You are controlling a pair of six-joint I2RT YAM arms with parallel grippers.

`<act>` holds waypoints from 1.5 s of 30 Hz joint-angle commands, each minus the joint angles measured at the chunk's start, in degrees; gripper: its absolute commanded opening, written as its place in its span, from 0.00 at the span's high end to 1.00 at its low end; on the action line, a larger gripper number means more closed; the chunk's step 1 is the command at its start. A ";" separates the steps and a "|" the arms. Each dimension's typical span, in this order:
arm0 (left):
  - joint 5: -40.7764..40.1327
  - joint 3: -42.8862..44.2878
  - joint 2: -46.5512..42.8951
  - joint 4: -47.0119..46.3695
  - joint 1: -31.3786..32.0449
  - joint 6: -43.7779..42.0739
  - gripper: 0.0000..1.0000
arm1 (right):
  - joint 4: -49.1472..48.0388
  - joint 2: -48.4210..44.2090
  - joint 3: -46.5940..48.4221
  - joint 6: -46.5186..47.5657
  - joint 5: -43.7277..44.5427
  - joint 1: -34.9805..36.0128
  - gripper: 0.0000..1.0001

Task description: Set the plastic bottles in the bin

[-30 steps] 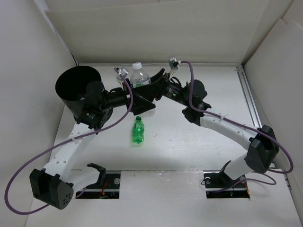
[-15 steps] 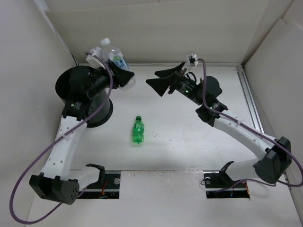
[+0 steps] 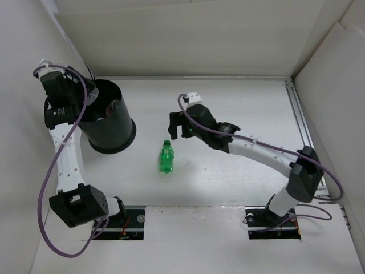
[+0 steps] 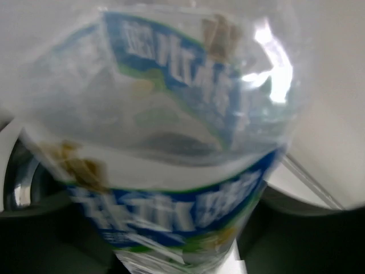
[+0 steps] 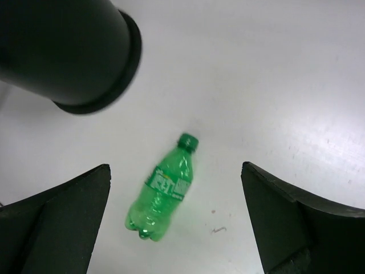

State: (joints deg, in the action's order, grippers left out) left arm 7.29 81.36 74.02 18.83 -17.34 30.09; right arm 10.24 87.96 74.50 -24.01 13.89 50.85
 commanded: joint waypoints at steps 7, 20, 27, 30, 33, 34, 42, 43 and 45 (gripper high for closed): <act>-3.16 0.21 0.26 0.77 -0.32 -0.12 0.00 | 14.90 16.09 12.16 -12.98 8.87 5.31 0.00; -0.61 -3.31 -6.16 0.16 1.00 -1.78 0.00 | 9.10 29.27 13.39 -18.00 0.00 5.31 0.02; 4.13 -5.51 -8.53 -0.37 2.31 -3.10 0.00 | 5.06 31.65 9.61 -19.14 -2.81 5.31 0.28; 7.64 -7.17 -9.85 -1.16 2.31 -3.10 0.00 | 3.73 31.66 8.13 -19.67 -4.48 4.78 0.40; 10.64 -8.41 -11.26 -1.78 3.36 -3.80 0.00 | 2.34 31.04 6.81 -19.67 -4.49 4.18 0.63; 11.16 -8.41 -11.26 -1.78 3.98 -3.81 0.00 | 2.33 30.43 6.10 -19.67 -5.01 4.17 0.83; 22.31 -14.91 -15.48 -2.48 9.60 -6.88 0.00 | 0.39 24.46 3.46 -18.27 -5.63 0.39 1.00; 21.55 -14.92 -16.01 -2.48 11.26 -6.88 0.00 | 1.09 23.32 3.46 -17.40 -5.02 -1.09 1.00; 23.28 -14.92 -17.15 -1.79 15.73 -8.28 0.00 | 1.10 19.45 3.46 -15.90 -5.01 -2.50 1.00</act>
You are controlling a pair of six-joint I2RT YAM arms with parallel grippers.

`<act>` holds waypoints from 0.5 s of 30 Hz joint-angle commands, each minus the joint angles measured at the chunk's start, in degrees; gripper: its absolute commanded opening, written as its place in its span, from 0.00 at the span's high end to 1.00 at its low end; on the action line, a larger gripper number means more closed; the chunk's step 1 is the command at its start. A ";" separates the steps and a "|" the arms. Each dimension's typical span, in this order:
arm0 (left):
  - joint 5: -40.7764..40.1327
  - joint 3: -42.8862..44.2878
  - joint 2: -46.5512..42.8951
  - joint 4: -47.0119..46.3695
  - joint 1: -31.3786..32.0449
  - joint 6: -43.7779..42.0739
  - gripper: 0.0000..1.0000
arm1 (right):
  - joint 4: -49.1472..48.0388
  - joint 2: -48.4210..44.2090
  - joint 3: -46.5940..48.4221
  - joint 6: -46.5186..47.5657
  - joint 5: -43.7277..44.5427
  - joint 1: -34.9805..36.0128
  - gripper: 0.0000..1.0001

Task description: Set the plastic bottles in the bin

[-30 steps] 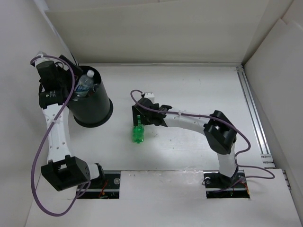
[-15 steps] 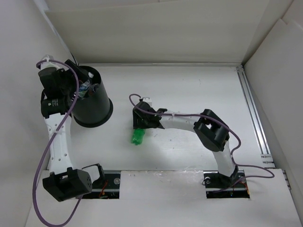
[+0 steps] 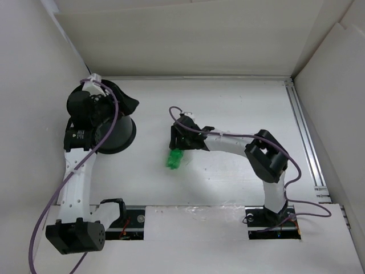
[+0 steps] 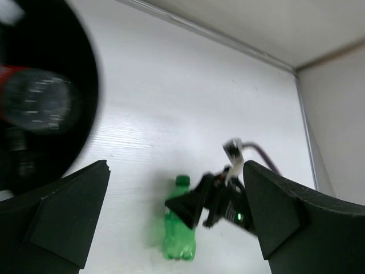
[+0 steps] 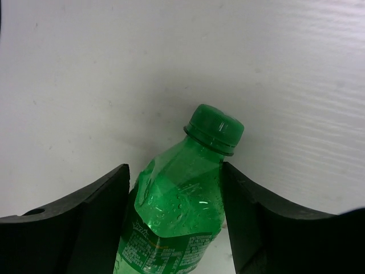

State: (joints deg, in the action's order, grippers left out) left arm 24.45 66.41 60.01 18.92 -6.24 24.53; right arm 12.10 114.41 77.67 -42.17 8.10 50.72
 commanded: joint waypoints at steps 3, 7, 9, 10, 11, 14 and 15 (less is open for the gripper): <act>12.44 -1.71 -3.75 -3.00 5.36 -2.74 0.00 | -0.76 -12.52 0.90 5.34 1.92 -4.83 1.00; 23.17 -6.29 -5.08 -8.00 5.36 -2.03 0.00 | -1.29 -18.16 4.41 9.91 3.06 -6.24 1.00; 28.62 -7.78 -5.60 -10.38 5.36 -0.29 0.00 | -2.42 -19.83 7.22 11.32 3.06 -6.25 1.00; 29.25 -7.79 -5.60 -11.17 5.36 -0.28 0.00 | -2.43 -21.06 8.19 11.32 3.06 -6.25 1.00; 29.95 -7.79 -5.60 -11.79 5.36 0.25 0.00 | -3.21 -21.07 9.16 12.19 2.46 -6.25 1.00; 31.88 -7.79 -5.60 -12.59 5.36 0.25 0.00 | -4.27 -21.69 13.73 12.73 0.17 -5.63 1.00; 32.41 -7.79 -5.60 -13.11 5.36 0.77 0.00 | -4.28 -21.16 14.96 12.73 -0.36 -4.85 1.00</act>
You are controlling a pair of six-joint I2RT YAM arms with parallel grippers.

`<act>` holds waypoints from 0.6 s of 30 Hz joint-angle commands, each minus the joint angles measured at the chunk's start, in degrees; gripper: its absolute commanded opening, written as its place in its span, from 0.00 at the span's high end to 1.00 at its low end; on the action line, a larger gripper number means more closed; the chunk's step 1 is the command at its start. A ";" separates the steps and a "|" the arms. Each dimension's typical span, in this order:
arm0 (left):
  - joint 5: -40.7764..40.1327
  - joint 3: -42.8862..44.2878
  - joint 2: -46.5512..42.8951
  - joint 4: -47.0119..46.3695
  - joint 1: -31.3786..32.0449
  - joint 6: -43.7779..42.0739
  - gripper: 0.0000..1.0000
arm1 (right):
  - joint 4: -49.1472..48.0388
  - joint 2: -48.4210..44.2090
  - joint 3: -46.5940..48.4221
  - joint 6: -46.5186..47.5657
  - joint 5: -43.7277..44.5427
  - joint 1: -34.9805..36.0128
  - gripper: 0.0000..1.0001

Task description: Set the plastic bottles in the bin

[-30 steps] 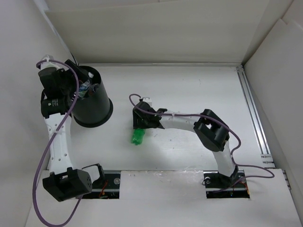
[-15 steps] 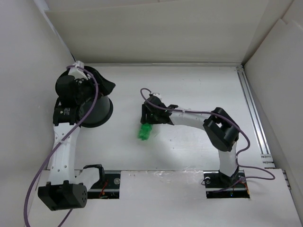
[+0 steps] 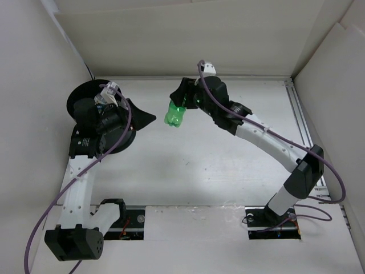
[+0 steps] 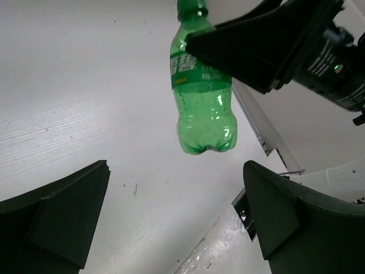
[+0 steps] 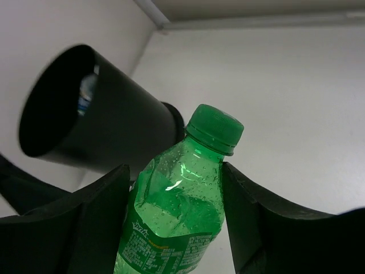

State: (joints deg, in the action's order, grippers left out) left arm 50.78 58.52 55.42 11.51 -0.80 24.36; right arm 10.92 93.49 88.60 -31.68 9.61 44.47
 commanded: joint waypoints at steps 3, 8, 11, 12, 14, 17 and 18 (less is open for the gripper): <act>7.12 0.80 -1.01 -5.71 -0.08 0.95 0.00 | -3.62 0.90 8.25 2.85 -1.87 3.86 1.00; 8.54 0.80 0.21 -6.41 -0.08 1.48 0.00 | -7.48 2.74 11.33 2.85 -2.93 7.03 1.00; 9.07 0.80 0.22 -7.46 -0.08 2.09 0.00 | -8.28 3.88 13.35 2.85 -3.45 8.09 1.00; 9.68 0.11 0.22 -7.46 -0.08 2.10 0.00 | -8.28 4.76 14.31 2.85 -3.45 8.09 1.00; 10.21 0.10 0.22 -8.78 -0.08 2.62 0.00 | -8.81 5.30 15.19 2.85 -4.06 8.70 1.00; 10.99 0.10 0.22 -9.49 -0.08 3.33 0.00 | -10.13 6.70 15.82 2.33 -4.95 9.41 1.00; 11.61 0.10 0.22 -10.10 -0.08 3.33 0.00 | -11.61 6.70 16.34 2.33 -4.95 9.93 1.00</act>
State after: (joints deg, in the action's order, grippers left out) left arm 59.27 58.52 55.88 5.63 -0.84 27.03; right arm 5.65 100.62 101.21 -28.75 6.48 52.69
